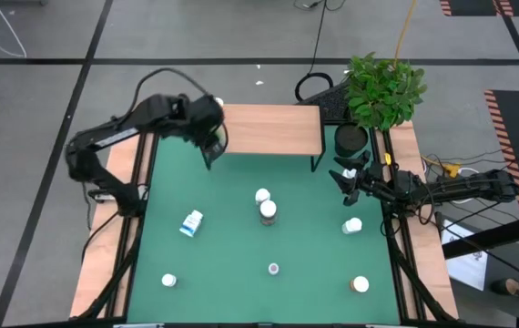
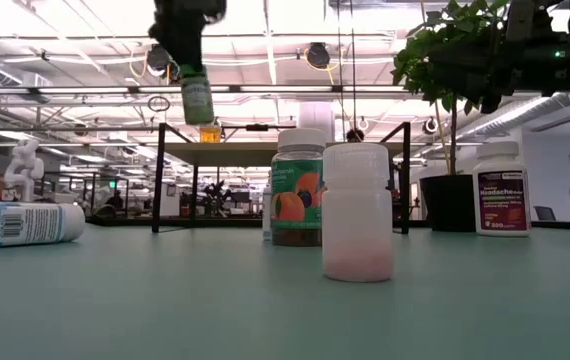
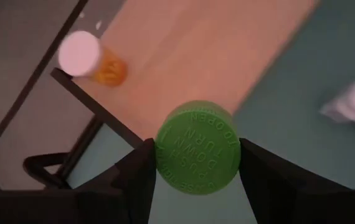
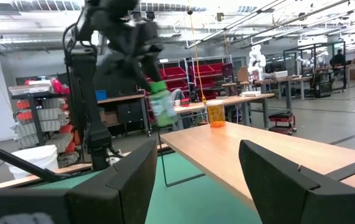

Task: Pick and place medicine bottles onto shelf by color
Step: Put the green bottle on the shelf

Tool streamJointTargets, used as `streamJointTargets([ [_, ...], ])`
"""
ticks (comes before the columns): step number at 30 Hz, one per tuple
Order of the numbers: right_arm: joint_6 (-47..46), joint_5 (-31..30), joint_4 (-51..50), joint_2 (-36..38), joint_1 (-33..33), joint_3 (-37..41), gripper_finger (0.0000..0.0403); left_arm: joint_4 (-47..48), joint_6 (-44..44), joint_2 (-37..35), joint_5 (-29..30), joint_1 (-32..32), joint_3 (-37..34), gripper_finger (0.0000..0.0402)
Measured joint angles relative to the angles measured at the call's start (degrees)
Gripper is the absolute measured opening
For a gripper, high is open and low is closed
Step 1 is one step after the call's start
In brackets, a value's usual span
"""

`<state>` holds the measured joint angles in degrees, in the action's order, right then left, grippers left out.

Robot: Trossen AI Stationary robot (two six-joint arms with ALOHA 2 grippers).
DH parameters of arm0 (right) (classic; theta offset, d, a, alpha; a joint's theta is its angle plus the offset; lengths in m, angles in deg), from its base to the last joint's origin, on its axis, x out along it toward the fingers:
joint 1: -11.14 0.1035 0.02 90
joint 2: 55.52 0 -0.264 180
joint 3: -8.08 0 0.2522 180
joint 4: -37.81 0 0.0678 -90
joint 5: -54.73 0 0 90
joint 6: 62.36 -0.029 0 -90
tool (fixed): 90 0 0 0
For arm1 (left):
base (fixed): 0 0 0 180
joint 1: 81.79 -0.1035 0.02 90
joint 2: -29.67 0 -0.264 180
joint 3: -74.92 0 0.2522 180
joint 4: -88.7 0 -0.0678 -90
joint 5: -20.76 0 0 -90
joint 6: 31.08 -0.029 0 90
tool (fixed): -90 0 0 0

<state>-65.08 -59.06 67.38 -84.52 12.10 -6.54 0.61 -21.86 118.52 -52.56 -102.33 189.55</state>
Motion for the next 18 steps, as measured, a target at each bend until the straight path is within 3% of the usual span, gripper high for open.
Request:
streamJointTargets([
  [8,0.39,-0.08,-0.14,0.00,0.00,0.01,0.0224,0.01,-5.89,6.93,-4.34,-9.11,2.64,0.0204],
  [18,0.42,-0.11,-0.10,0.00,-0.17,0.00,0.0224,-3.55,-9.58,7.71,-6.76,-14.82,2.75,0.0205],
])
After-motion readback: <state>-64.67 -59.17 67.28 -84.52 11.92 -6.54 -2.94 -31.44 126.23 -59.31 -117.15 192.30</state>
